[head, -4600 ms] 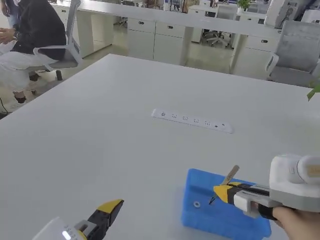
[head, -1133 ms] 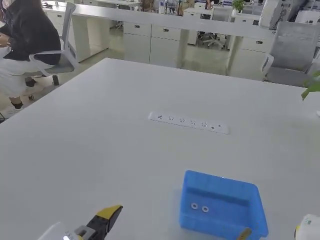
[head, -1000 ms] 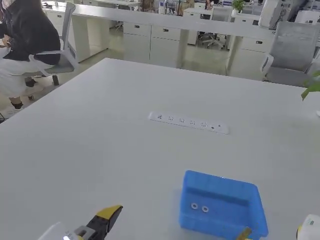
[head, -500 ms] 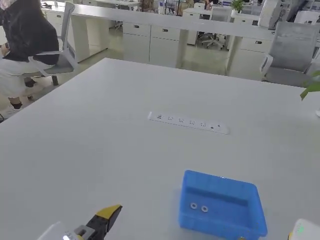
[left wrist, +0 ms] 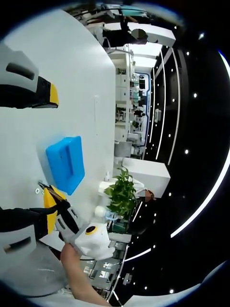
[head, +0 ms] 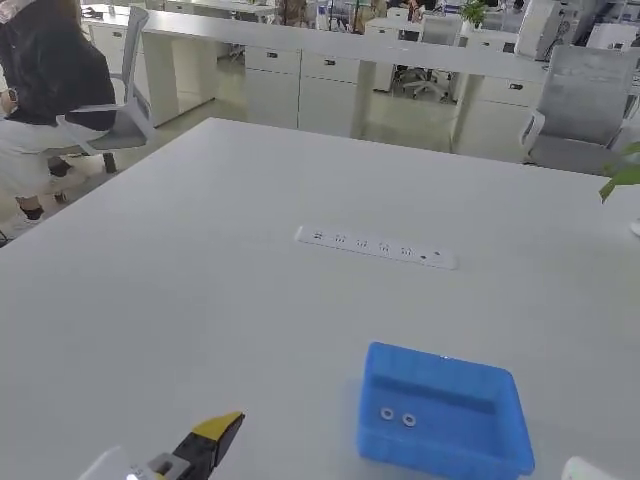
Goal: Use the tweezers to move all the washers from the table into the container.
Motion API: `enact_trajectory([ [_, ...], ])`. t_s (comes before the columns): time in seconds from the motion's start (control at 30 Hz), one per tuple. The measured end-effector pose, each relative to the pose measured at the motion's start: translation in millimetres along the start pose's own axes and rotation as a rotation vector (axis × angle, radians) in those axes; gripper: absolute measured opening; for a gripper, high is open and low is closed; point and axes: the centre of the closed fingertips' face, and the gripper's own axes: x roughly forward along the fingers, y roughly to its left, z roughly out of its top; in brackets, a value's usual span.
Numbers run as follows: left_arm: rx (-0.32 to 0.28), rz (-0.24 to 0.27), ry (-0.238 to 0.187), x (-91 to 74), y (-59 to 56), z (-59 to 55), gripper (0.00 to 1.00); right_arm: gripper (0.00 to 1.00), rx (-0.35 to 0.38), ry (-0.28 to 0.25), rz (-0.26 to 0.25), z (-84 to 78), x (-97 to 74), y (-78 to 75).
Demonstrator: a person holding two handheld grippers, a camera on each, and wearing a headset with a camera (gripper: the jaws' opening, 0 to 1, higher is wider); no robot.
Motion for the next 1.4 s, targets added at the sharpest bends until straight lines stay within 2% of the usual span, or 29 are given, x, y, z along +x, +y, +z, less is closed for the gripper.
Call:
enact_trajectory([
  [0.43,0.0,-0.002,0.0,-0.3,-0.4,-0.3,0.87,0.04,0.093,-0.131,-0.061,38.4,-25.1,-33.5],
  [0.57,0.002,-0.004,0.003,-0.1,-0.9,-0.5,0.87,0.04,0.156,-0.195,-0.078,53.3,-31.5,-46.5],
  [0.67,0.002,-0.005,0.002,-0.2,-1.2,-0.3,0.87,0.04,0.249,-0.241,-0.108,59.5,-34.6,-63.5],
  [0.77,0.002,-0.006,0.002,-0.4,-1.2,-0.2,0.87,0.04,0.303,-0.245,-0.132,57.0,-34.2,-76.4],
  [0.87,0.001,-0.006,0.002,-0.5,-1.1,0.0,0.87,0.04,0.396,-0.228,-0.156,48.2,-31.0,-91.5],
  [1.07,-0.003,-0.001,-0.002,-0.7,-0.1,0.7,0.87,0.04,0.517,-0.219,-0.178,36.7,-22.8,-113.0],
  [1.23,-0.001,-0.001,0.0,-0.7,-0.1,0.4,0.87,0.04,0.588,-0.185,-0.164,26.3,-9.3,-122.7],
  [1.4,-0.004,0.004,-0.001,-0.8,1.0,0.5,0.87,0.04,0.603,-0.149,-0.148,19.6,4.9,-126.0],
])
